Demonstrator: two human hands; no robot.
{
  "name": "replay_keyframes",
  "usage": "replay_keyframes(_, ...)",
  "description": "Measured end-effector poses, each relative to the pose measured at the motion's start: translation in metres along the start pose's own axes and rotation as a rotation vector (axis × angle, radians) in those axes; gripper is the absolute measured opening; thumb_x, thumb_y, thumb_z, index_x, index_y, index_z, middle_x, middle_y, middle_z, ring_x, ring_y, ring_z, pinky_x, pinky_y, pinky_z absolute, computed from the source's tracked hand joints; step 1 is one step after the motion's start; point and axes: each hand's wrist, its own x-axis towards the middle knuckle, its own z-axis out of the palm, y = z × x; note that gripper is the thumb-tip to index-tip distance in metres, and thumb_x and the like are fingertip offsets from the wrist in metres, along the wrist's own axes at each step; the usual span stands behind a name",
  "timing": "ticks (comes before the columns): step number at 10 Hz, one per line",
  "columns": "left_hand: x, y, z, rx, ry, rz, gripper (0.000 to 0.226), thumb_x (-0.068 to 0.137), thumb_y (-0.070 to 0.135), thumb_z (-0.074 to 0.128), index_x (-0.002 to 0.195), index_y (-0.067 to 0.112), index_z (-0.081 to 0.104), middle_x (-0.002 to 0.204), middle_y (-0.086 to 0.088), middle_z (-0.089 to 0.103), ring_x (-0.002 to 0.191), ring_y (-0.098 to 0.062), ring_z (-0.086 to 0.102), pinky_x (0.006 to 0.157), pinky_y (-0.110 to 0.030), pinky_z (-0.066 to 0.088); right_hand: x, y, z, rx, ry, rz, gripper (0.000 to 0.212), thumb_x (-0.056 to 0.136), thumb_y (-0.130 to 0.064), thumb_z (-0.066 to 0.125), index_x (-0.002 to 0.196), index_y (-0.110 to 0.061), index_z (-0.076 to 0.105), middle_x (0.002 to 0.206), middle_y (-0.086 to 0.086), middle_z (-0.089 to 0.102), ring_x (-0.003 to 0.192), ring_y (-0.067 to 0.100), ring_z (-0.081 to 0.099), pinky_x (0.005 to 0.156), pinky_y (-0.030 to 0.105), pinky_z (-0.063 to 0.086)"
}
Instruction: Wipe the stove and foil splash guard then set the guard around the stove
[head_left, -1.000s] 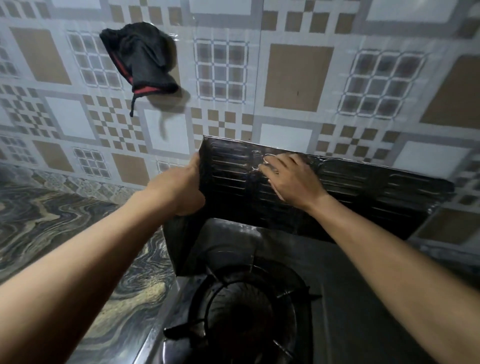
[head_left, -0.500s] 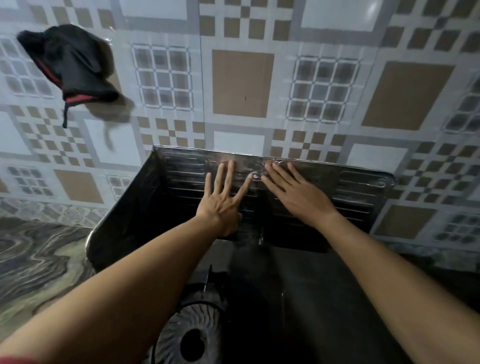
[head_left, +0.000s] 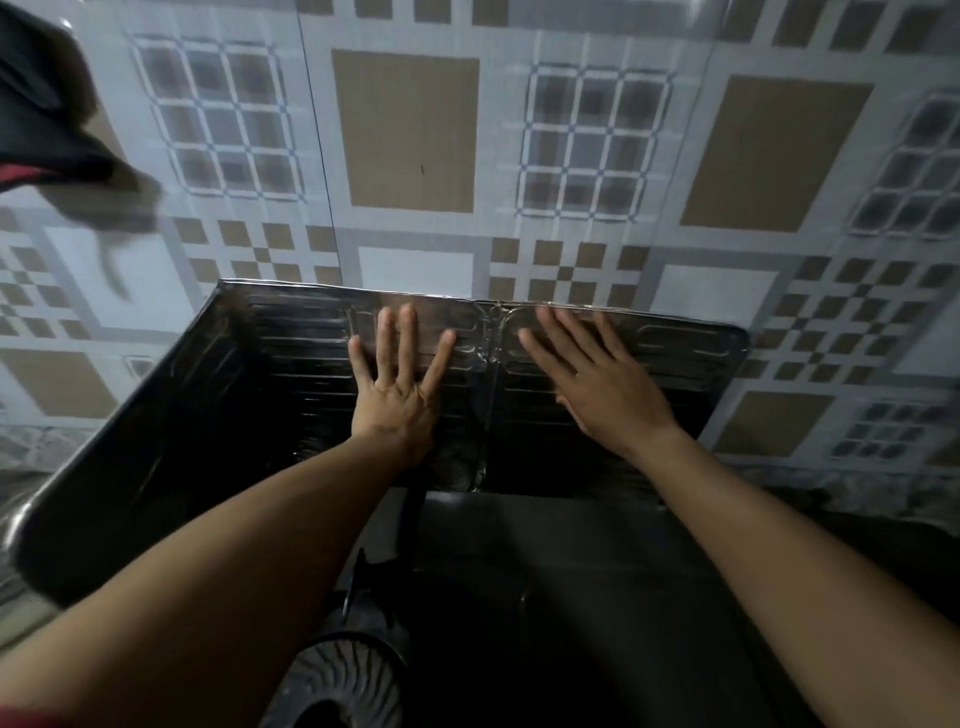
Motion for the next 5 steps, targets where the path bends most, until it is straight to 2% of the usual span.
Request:
replay_keyframes(1, -0.02, 0.009, -0.026, -0.05, -0.03, 0.016, 0.099, 0.096, 0.04, 0.049, 0.15, 0.027, -0.032, 0.144, -0.024, -0.053, 0.137, -0.048, -0.04, 0.114, -0.067, -0.005, -0.007, -0.003, -0.047, 0.108, -0.068, 0.021, 0.068, 0.087, -0.022, 0.065, 0.149, -0.014, 0.038, 0.158, 0.018, 0.03, 0.139, 0.036, 0.039, 0.109, 0.052, 0.036)
replay_keyframes(2, -0.048, 0.019, -0.068, -0.343, -0.068, -0.035, 0.087, 0.093, 0.026, 0.055, 0.159, 0.032, -0.001, 0.164, -0.02, -0.018, 0.152, -0.043, -0.005, 0.12, -0.061, 0.014, -0.014, 0.003, -0.12, 0.237, -0.091, 0.181, 0.043, 0.094, -0.028, 0.055, 0.136, -0.017, 0.05, 0.128, 0.006, 0.059, 0.1, 0.032, 0.066, 0.08, 0.044, 0.053)
replay_keyframes(3, -0.092, 0.026, -0.109, -0.694, 0.009, -0.085, 0.077, 0.086, 0.016, 0.054, 0.156, 0.028, 0.024, 0.158, -0.015, 0.034, 0.136, -0.037, 0.044, 0.108, -0.048, 0.043, -0.028, 0.016, -0.205, 0.407, -0.1, 0.368, 0.039, 0.094, -0.041, 0.057, 0.13, -0.026, 0.053, 0.113, -0.003, 0.065, 0.095, 0.025, 0.065, 0.074, 0.038, 0.052)
replay_keyframes(4, -0.153, 0.022, -0.149, -0.979, 0.194, -0.021, 0.056, 0.091, 0.02, 0.058, 0.145, 0.027, 0.046, 0.136, -0.004, 0.062, 0.119, -0.018, 0.061, 0.1, -0.036, 0.051, -0.045, 0.013, -0.298, 0.647, -0.125, 0.477, 0.034, 0.09, -0.042, 0.066, 0.122, -0.032, 0.059, 0.092, -0.01, 0.066, 0.077, 0.009, 0.063, 0.064, 0.026, 0.044)
replay_keyframes(5, -0.26, 0.006, -0.182, -1.345, 0.214, 0.066, 0.035, 0.095, 0.021, 0.064, 0.128, 0.033, 0.061, 0.111, 0.012, 0.073, 0.1, 0.003, 0.067, 0.083, -0.016, 0.054, -0.083, -0.003, -0.404, 0.953, 0.033, 0.429, 0.03, 0.085, -0.045, 0.068, 0.112, -0.034, 0.067, 0.087, -0.004, 0.068, 0.073, 0.012, 0.066, 0.063, 0.029, 0.054)
